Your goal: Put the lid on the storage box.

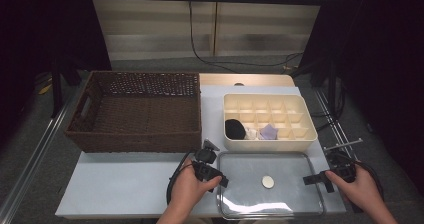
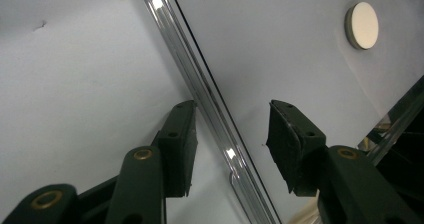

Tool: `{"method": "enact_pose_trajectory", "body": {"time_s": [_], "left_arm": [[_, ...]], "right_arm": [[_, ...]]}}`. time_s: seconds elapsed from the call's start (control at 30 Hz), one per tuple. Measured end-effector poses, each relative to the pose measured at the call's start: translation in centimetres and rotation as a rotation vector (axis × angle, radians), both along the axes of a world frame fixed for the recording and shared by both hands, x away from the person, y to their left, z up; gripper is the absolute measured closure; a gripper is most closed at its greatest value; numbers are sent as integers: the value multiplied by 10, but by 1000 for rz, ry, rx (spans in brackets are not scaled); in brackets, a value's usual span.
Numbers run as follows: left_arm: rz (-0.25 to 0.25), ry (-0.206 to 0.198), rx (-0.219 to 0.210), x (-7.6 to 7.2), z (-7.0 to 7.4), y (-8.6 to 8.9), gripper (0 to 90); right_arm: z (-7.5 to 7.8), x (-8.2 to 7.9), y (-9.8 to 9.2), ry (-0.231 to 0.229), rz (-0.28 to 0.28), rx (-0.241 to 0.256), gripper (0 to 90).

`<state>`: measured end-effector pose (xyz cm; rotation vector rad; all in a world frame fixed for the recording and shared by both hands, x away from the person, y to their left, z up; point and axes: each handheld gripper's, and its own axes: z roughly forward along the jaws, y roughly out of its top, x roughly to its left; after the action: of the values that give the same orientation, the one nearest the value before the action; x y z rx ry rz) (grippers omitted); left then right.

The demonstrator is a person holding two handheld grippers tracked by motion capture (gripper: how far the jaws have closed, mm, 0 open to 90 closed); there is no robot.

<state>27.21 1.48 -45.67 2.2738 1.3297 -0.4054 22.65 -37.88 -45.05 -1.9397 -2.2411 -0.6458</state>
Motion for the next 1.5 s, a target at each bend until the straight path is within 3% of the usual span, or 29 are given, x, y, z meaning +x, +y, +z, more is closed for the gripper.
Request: {"method": "enact_pose_trajectory", "body": {"time_s": [0.2, 0.4, 0.5, 0.77, 1.13, 1.27, 1.4, 1.5], "left_arm": [[18, 16, -22, 2, -2, 4, 553], [41, 27, -26, 3, -3, 9, 664], [43, 20, -25, 3, -3, 9, 666], [66, 60, -63, 6, -5, 12, 664], [76, 46, -37, 5, -4, 9, 674], [76, 57, -53, 7, -6, 13, 713], [80, 66, -33, 7, -4, 11, 714], [88, 65, -48, 7, -5, 12, 717]], "right_arm": [[0, -1, -1, -4, -17, 11, 394], [0, -1, -3, -6, -31, 22, 414], [0, 0, -4, 0, -34, 23, 424], [0, -2, -7, 3, -55, 54, 483], [-1, -2, -5, 16, -59, 33, 510], [0, 1, -4, 30, -52, 33, 500], [0, 3, -4, 57, -56, 33, 509], [0, 1, -4, 38, -58, 26, 527]]}}
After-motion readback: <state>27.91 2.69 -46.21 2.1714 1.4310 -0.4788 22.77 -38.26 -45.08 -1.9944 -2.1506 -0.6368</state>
